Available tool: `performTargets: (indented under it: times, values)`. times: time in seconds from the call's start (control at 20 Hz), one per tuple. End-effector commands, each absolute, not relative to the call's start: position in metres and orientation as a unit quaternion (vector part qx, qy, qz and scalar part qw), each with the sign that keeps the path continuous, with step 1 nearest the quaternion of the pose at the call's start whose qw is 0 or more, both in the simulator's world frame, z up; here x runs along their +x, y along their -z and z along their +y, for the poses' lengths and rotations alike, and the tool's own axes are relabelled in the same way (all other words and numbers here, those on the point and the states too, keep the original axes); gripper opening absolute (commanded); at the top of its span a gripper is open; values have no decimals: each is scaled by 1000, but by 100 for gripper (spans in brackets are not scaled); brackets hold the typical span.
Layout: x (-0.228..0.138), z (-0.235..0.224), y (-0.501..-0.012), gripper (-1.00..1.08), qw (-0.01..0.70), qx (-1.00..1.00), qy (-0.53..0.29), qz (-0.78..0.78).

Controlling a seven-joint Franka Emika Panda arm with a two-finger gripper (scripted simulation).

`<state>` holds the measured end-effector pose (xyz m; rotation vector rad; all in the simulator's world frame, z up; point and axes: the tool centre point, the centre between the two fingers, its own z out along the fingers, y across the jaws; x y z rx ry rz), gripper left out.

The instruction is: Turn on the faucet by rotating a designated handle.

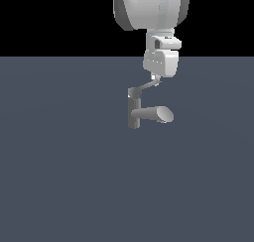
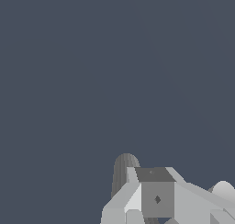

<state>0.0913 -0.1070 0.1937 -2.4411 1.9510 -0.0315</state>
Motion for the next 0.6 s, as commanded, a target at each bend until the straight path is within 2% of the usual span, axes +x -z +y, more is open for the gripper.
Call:
performTargets:
  times: [0.0,0.1,0.15,0.55]
  values:
    - [75,-119,-182,-100,0,-777,0,630]
    - [72,-120,-182,-100,0,-776,0,630]
    - [85,-107,-196,-100,9,-782,11,623]
    - [61,-101,-191,-100,7,-780,8,625]
